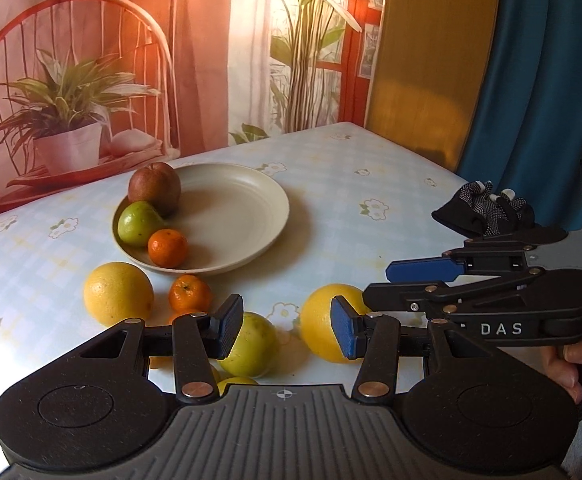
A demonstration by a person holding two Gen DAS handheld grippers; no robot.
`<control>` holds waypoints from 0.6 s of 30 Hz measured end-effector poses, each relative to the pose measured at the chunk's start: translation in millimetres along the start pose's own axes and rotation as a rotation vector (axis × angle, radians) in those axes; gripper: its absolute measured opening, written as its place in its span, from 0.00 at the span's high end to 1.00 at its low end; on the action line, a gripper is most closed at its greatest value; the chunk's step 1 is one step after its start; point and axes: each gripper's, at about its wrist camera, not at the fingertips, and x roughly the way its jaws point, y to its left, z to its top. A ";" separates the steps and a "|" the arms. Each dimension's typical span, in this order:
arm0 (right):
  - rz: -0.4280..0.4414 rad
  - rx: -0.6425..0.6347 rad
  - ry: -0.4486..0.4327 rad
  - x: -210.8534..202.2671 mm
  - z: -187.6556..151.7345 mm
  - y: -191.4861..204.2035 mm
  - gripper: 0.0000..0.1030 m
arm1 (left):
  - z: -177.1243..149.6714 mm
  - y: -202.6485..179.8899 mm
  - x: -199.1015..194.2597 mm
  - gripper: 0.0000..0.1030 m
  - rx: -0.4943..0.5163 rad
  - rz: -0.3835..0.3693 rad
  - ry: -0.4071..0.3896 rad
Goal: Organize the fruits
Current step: 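Move the right gripper to the yellow grapefruit while the left gripper approaches a lemon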
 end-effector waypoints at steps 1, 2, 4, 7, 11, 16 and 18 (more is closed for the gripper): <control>0.001 0.001 -0.001 0.2 -0.1 -0.5 0.69 | -0.9 -0.3 1.0 0.51 0.004 -0.006 0.004; 0.002 -0.001 -0.001 0.4 0.2 -0.8 0.69 | -1.7 -1.2 1.7 0.51 0.008 -0.010 0.006; 0.002 -0.008 -0.001 1.1 0.9 -0.9 0.69 | -2.7 -3.4 3.1 0.51 0.015 -0.017 0.010; 0.000 -0.009 -0.003 2.2 2.2 -0.2 0.69 | -3.4 -5.1 7.0 0.51 0.018 -0.025 0.021; -0.012 -0.008 -0.009 4.6 4.3 -0.7 0.69 | -4.0 -5.4 13.2 0.50 0.023 -0.011 0.026; -0.075 -0.051 -0.013 4.7 8.6 -0.8 0.67 | 6.3 -1.0 18.2 0.50 -0.008 0.015 0.030; -0.080 -0.049 -0.015 2.3 9.7 -4.7 0.66 | 12.2 3.3 21.8 0.50 -0.027 0.025 0.033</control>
